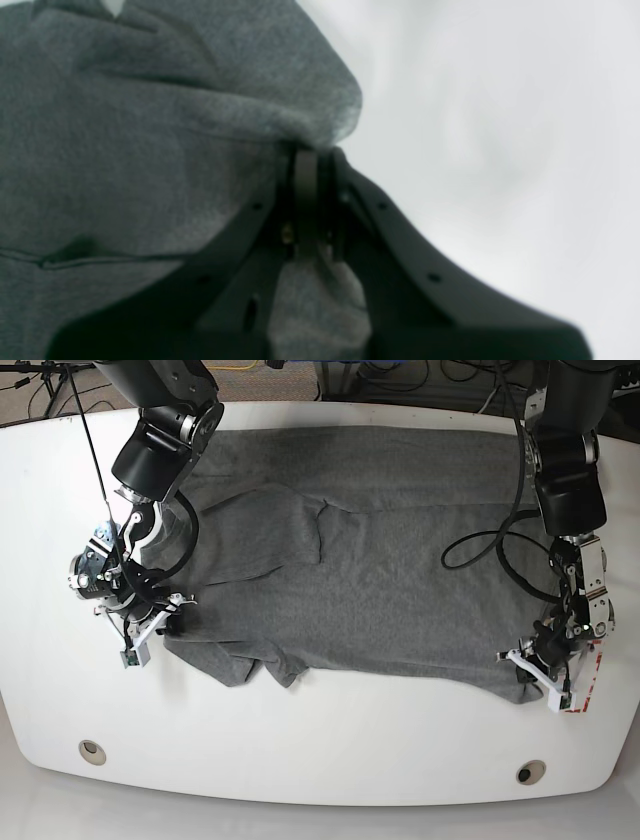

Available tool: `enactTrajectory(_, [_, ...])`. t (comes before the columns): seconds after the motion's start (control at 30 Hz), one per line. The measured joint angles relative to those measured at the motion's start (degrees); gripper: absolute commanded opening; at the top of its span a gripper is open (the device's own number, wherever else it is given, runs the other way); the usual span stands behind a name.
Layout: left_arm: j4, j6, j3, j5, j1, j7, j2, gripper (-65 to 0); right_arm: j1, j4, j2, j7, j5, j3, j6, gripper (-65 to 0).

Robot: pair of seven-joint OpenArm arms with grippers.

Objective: Fold the T-shirt properly
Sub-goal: 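Lift the grey T-shirt high by the hem corners with both grippers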

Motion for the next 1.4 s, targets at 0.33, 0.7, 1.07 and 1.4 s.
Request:
enactTrajectory(0.33, [14.86, -0.17, -2.56, -2.69, -0.72, 5.27, 0.31, -65.0, 2.78, 4.9, 5.31, -4.02, 0.26, -7.48, 0.04, -65.0])
enactTrajectory(0.7, [28.35, 1.55, -3.89, -3.26, -4.61, 7.06, 2.25, -65.0, 13.4, 6.47, 11.69, -7.5, 1.01, -15.19, 0.15, -65.0])
enactTrajectory(1.07, [36.26, 5.03, -4.35, -2.36, -15.52, 8.48, 1.77, -65.0, 29.42, 6.51, 18.6, -8.15, 2.4, -25.24, 0.26, -65.0])
enactTrajectory(1.4, [34.77, 4.76, -4.15, -3.32, -34.56, 10.73, -1.14, -65.0, 50.66, 3.23, 23.04, -10.62, 2.82, -32.92, 0.44, -65.0])
